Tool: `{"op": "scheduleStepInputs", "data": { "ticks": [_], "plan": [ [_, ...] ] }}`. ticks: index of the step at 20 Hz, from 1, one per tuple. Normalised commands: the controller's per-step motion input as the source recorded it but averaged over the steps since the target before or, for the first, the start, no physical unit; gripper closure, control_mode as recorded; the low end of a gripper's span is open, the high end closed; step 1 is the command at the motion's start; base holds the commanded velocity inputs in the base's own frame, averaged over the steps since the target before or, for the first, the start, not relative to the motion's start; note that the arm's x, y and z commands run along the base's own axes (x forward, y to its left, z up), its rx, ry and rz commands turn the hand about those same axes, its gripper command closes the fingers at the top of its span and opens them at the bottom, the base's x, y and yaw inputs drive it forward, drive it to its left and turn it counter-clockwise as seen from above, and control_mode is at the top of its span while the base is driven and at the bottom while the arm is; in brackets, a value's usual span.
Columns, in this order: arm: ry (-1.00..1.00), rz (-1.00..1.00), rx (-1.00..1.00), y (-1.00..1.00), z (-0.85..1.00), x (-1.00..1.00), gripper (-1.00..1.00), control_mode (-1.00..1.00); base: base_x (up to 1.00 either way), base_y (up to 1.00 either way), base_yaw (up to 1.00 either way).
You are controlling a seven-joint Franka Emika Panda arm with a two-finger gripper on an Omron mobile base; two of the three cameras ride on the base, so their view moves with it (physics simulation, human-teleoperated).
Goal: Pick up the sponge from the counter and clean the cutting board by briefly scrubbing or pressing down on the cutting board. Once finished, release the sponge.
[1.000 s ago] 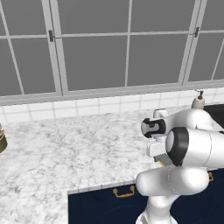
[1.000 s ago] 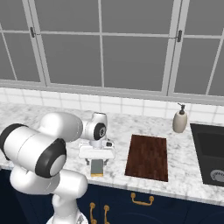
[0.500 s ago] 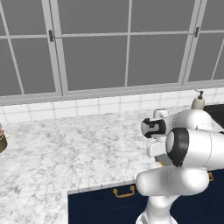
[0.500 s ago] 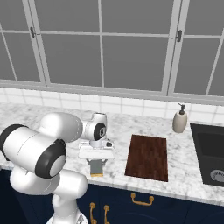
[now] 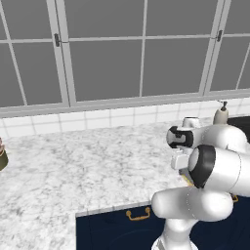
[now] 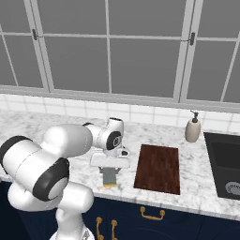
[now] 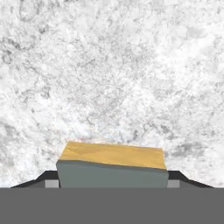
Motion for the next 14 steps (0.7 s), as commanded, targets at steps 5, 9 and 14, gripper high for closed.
{"op": "scheduleStepInputs", "data": {
  "ticks": [5,9,14],
  "plan": [
    [-0.19,0.00,0.13,-0.40,0.60,0.21,1.00,-1.00,0.00,0.00,0.00],
    [-0.12,0.00,0.01,-0.51,0.71,0.47,1.00,-1.00,0.00,0.00,0.00],
    [0.00,0.00,0.00,-0.47,0.23,0.91,1.00,-1.00,0.00,0.00,0.00]
  ]
}}
